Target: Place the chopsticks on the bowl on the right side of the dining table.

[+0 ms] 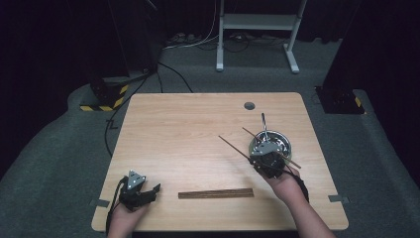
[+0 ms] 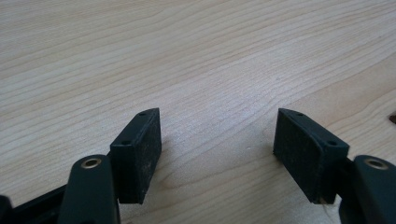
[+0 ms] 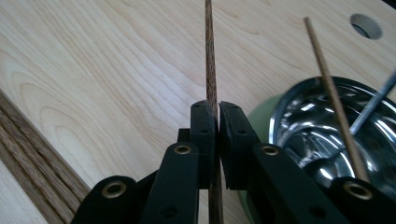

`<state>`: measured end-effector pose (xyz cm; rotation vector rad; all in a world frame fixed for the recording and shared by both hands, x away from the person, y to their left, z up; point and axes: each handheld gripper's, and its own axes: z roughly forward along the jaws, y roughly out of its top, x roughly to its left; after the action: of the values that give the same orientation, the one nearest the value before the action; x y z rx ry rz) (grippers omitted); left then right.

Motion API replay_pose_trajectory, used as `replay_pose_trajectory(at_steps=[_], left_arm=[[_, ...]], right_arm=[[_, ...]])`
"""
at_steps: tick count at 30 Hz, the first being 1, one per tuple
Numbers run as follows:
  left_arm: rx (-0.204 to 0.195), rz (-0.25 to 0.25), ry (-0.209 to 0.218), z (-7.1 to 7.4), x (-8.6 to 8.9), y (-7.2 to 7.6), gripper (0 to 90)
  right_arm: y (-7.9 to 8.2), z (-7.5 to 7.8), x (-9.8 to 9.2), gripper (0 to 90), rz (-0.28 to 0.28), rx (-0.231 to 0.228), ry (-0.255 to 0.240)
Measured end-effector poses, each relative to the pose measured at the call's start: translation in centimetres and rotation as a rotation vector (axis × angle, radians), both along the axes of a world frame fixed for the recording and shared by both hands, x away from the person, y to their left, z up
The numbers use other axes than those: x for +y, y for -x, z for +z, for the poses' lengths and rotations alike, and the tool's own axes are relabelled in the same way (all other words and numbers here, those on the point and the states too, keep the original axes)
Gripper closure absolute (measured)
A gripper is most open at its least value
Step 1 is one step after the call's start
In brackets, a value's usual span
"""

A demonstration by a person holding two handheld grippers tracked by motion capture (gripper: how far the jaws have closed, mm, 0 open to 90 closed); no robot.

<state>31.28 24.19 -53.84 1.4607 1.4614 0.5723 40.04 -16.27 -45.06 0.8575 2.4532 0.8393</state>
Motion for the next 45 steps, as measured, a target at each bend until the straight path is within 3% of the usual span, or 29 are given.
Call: replay_pose_trajectory(at_steps=[8, 17, 24, 27, 38, 45], left_arm=[[0.000, 0.000, 0.000, 0.0, 0.0, 0.0, 32.0], [0.001, -0.006, -0.009, 0.0, 0.1, 0.0, 32.0], [0.001, 0.001, 0.002, 0.0, 0.0, 0.0, 32.0], [0.005, -0.007, -0.013, 0.0, 0.1, 0.0, 32.0], [0.000, 0.006, -0.002, 0.0, 0.0, 0.0, 32.1], [0.002, 0.001, -0.007, 0.0, 0.1, 0.0, 32.1]], right_arm=[[-0.4, 0.4, -2.6, 84.1, -0.048, -0.026, 0.003], [-1.7, 0.1, -5.0, 84.1, -0.094, -0.018, 0.020], [-1.8, -0.3, -5.2, 84.0, -0.098, -0.025, 0.043], [-1.9, -0.4, -5.4, 84.0, -0.100, -0.021, 0.045], [-1.9, -0.7, -6.4, 83.9, -0.105, -0.016, 0.039], [-2.4, -1.0, -6.2, 83.8, -0.095, -0.039, 0.067]])
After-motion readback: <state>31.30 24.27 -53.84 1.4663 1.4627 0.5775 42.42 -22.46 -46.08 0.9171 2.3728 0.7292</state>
